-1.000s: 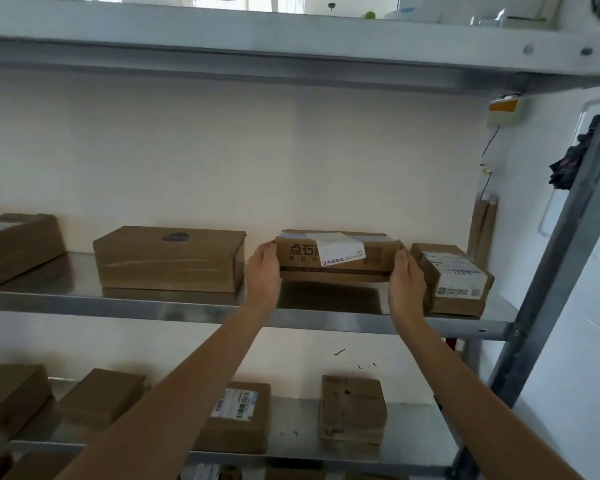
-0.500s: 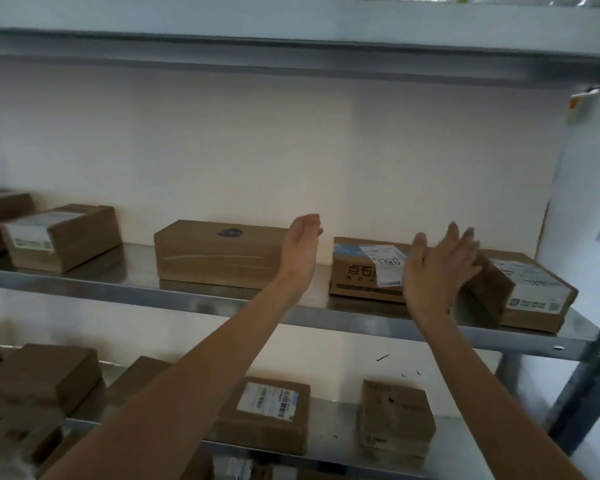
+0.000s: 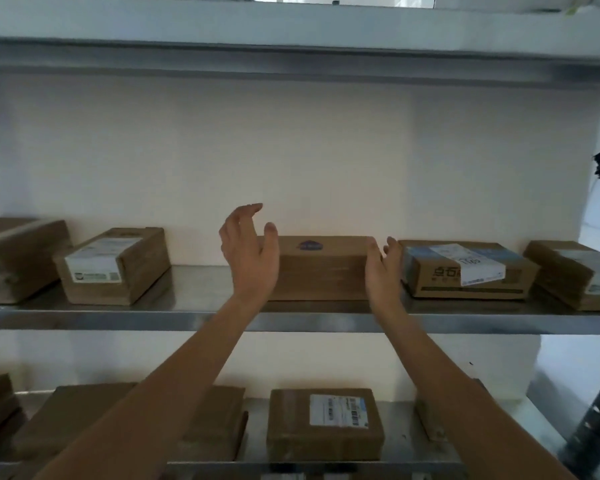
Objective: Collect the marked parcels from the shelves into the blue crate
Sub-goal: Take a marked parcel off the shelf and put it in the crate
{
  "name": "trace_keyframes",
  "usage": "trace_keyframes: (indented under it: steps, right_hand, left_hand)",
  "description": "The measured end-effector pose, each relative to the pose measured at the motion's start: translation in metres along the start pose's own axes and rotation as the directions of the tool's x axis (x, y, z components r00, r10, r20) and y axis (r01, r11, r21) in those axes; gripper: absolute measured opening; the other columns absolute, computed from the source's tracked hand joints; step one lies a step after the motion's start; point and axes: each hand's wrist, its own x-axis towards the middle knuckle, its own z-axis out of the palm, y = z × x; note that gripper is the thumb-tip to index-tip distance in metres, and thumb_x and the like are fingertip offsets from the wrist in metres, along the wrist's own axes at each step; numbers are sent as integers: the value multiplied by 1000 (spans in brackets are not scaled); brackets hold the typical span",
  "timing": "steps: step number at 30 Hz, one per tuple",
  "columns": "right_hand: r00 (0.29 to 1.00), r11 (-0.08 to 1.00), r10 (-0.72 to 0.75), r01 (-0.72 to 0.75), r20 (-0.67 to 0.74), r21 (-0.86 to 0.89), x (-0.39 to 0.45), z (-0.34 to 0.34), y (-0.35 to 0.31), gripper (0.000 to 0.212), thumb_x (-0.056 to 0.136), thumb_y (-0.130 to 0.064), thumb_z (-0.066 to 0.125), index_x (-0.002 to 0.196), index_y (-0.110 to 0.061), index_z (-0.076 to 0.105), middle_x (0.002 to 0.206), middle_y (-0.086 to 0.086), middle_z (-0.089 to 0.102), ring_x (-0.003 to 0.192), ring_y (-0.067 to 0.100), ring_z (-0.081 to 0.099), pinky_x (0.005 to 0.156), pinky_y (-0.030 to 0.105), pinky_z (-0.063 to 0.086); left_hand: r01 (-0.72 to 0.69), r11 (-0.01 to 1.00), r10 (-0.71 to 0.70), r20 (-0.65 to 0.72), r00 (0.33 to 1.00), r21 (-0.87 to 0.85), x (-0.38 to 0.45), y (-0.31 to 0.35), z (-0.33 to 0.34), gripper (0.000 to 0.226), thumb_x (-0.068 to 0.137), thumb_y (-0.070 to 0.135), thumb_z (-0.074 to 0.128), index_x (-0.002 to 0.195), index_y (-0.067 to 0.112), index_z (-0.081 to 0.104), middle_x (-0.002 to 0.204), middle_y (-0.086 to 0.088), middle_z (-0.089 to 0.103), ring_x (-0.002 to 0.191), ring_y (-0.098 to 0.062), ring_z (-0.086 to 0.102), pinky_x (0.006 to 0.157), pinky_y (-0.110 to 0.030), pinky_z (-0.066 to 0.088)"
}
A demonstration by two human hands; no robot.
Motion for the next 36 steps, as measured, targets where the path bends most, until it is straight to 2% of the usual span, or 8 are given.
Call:
trace_keyframes:
  steps: [3,6,13,18,24,28,32,36]
  right_hand:
    - [995,993,99,-97,-20,70,-7,3,5,69,94,-61,42,149,-26,23,147,1,41,125,18,45,100,35,36]
    - [994,992,105,-105,5,73,-14,-1,12,63,92,-62,44,140,-22,31,133,1,47,110,14,47,88,32,36]
    - [986,987,153,-156,67,48,-11,-6,18,48,91,-63,45,123,-26,38,114,-5,47,100,12,46,86,33,34]
    - [986,989,135,-140,101,50,-12,-10,19,52,91,-60,50,128,-24,42,110,-10,51,97,3,50,75,24,40]
    - [954,909,221,-276,202,312,-8,-22,19,23,87,-47,62,107,-36,59,117,-6,62,111,12,55,101,39,44]
    - [951,862,156,-262,265,434,-8,-28,18,30,89,-49,57,111,-30,64,106,-10,70,108,12,58,88,31,43]
    - [954,852,104,-231,282,469,-8,-28,18,37,95,-48,49,120,-23,60,115,-4,63,99,14,59,82,28,42]
    - [958,843,110,-230,264,487,-8,-28,20,31,96,-43,52,119,-23,57,129,1,60,120,20,56,103,36,42]
  left_hand:
    - [299,954,-296,89,951,-17,4,-26,-13,42,98,29,46,139,18,41,143,-7,36,132,-24,31,105,-33,24]
    - [579,804,-537,257,804,-132,0,-37,-21,54,99,43,43,145,18,30,148,-9,28,135,-27,33,110,-36,28]
    - [811,551,-679,458,573,-197,2,-43,-31,62,98,58,25,144,16,24,143,-9,39,131,-26,39,114,-42,30]
    - [805,578,-647,529,550,-130,1,-47,-35,69,94,66,17,148,24,23,148,-4,37,134,-24,37,117,-41,25]
    - [778,583,-561,576,595,-236,-2,-60,-40,55,99,57,16,142,31,38,143,2,43,137,-20,36,117,-41,18]
    - [719,618,-495,554,669,-316,-2,-63,-42,46,103,48,13,124,41,54,130,2,55,119,-14,47,111,-44,20]
    - [749,538,-487,582,651,-388,0,-70,-43,47,103,50,16,136,42,47,130,6,54,120,-13,45,103,-53,27]
    - [735,493,-447,590,673,-465,0,-83,-43,46,105,43,16,131,30,51,124,5,57,110,-18,52,112,-63,7]
